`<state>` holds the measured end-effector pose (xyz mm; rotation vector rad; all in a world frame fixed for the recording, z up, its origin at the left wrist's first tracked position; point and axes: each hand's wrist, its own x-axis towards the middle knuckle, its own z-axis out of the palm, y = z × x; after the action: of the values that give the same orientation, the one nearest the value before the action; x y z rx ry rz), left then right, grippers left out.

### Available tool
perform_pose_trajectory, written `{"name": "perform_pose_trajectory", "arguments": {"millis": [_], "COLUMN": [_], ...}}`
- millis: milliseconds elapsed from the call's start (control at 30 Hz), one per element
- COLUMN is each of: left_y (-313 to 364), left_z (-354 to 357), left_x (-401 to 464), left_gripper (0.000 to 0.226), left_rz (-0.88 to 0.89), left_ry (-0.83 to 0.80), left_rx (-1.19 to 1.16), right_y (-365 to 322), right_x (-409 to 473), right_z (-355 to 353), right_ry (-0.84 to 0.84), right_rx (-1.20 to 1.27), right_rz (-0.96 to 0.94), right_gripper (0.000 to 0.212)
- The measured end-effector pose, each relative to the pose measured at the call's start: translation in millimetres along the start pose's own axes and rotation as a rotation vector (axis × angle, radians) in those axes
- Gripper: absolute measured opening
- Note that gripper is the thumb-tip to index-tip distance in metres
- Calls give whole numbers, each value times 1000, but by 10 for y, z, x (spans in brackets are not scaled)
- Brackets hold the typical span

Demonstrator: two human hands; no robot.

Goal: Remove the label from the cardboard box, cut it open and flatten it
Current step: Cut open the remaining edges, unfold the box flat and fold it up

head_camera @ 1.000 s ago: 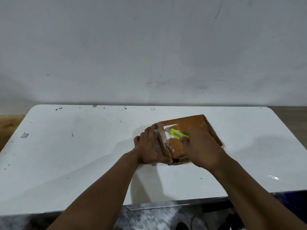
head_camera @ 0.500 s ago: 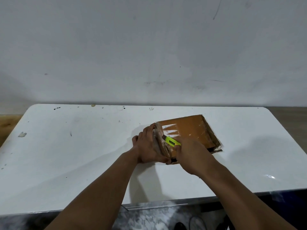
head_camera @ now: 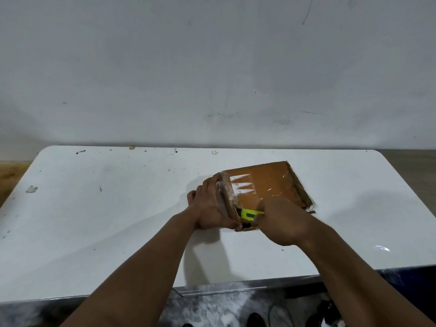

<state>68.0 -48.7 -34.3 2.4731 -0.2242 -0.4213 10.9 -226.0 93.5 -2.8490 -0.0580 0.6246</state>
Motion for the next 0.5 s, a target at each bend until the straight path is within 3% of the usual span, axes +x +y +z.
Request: {"name": "perform_pose_trajectory", "arguments": {"millis": [200, 333, 500], "left_y": [-6, 6, 7], "left_z": [-10, -8, -27], "left_x": [10, -8, -33], "left_gripper": [156, 154, 158], "left_rz": [4, 4, 4], "left_ry": [0, -8, -44], "left_rx": [22, 25, 17], "right_y": [-93, -34, 360], "right_x": [68, 11, 9], "right_z": [12, 23, -92], "right_ry": [240, 64, 9], "right_rx": [141, 138, 467], "right_rz": [9, -6, 50], "right_gripper": [23, 18, 18]}}
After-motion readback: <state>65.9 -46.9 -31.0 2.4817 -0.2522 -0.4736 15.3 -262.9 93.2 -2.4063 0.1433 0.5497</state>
